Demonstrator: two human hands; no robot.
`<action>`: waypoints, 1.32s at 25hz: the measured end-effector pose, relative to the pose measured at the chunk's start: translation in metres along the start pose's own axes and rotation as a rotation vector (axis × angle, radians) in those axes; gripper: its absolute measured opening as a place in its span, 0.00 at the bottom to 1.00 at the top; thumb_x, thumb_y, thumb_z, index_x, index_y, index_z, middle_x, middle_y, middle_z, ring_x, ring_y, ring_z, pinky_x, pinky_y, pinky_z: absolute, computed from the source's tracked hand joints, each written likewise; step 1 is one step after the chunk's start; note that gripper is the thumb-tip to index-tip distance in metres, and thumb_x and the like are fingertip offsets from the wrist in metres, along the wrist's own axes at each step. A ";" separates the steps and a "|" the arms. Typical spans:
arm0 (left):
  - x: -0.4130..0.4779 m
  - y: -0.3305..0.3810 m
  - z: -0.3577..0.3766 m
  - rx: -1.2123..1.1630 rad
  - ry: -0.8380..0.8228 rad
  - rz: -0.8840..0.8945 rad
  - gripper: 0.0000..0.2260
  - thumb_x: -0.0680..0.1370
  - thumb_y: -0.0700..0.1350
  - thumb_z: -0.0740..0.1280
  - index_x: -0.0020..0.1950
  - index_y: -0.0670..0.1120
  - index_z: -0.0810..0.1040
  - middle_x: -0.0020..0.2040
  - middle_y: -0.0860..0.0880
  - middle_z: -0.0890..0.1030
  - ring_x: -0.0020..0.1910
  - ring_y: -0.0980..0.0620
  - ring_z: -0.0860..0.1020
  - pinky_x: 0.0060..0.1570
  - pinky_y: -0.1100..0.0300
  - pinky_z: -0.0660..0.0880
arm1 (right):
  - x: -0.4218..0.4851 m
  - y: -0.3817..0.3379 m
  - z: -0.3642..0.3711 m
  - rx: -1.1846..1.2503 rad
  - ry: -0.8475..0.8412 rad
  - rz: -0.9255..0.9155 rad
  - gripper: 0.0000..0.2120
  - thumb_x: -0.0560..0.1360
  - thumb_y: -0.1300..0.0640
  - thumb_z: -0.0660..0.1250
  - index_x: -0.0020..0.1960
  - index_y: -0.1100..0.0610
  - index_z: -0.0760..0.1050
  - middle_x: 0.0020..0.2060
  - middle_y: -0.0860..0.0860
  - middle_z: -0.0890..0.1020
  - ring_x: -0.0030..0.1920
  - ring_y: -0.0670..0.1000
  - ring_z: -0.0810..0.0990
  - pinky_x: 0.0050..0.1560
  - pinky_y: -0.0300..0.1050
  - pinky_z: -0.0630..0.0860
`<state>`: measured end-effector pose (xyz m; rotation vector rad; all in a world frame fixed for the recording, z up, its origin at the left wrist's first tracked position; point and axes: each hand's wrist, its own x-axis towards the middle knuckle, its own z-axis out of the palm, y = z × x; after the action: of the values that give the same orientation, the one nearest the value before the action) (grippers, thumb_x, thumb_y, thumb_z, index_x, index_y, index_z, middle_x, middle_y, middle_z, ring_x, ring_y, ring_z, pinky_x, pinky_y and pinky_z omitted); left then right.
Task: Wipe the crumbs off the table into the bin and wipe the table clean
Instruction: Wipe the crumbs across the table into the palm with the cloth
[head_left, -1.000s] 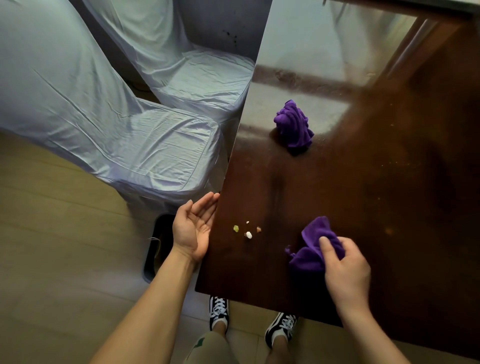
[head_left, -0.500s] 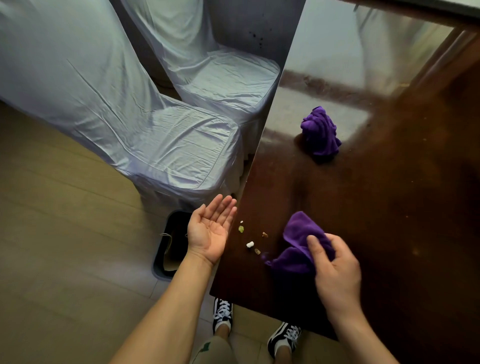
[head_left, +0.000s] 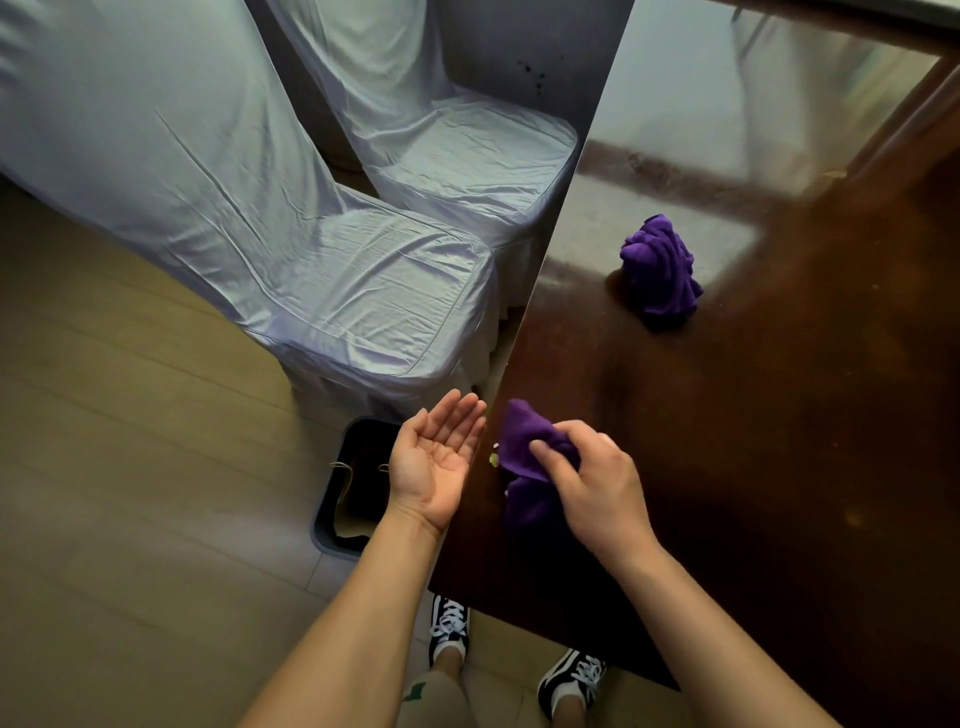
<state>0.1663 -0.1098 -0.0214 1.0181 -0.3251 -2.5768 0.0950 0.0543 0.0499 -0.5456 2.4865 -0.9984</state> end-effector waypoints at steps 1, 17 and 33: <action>0.000 0.000 0.000 0.008 0.008 -0.006 0.17 0.80 0.46 0.57 0.59 0.37 0.79 0.57 0.36 0.82 0.58 0.41 0.81 0.57 0.50 0.76 | 0.002 -0.003 -0.002 0.035 -0.049 -0.030 0.10 0.77 0.47 0.67 0.53 0.51 0.79 0.44 0.50 0.82 0.46 0.51 0.80 0.49 0.54 0.78; -0.002 0.002 -0.006 -0.041 0.040 -0.080 0.17 0.80 0.45 0.58 0.55 0.37 0.82 0.56 0.37 0.83 0.55 0.43 0.82 0.58 0.52 0.76 | -0.073 0.045 -0.014 0.092 0.331 0.280 0.05 0.76 0.47 0.67 0.45 0.48 0.75 0.38 0.45 0.81 0.40 0.48 0.80 0.39 0.47 0.74; -0.013 0.002 -0.015 -0.074 0.066 -0.143 0.18 0.80 0.46 0.57 0.51 0.38 0.83 0.49 0.39 0.84 0.49 0.46 0.83 0.56 0.53 0.77 | -0.029 -0.034 0.049 0.456 0.156 0.066 0.05 0.77 0.49 0.67 0.47 0.50 0.78 0.40 0.43 0.83 0.38 0.42 0.81 0.39 0.36 0.75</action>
<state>0.1864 -0.1075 -0.0233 1.1344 -0.1433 -2.6514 0.1512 0.0190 0.0479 -0.2463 2.2724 -1.5705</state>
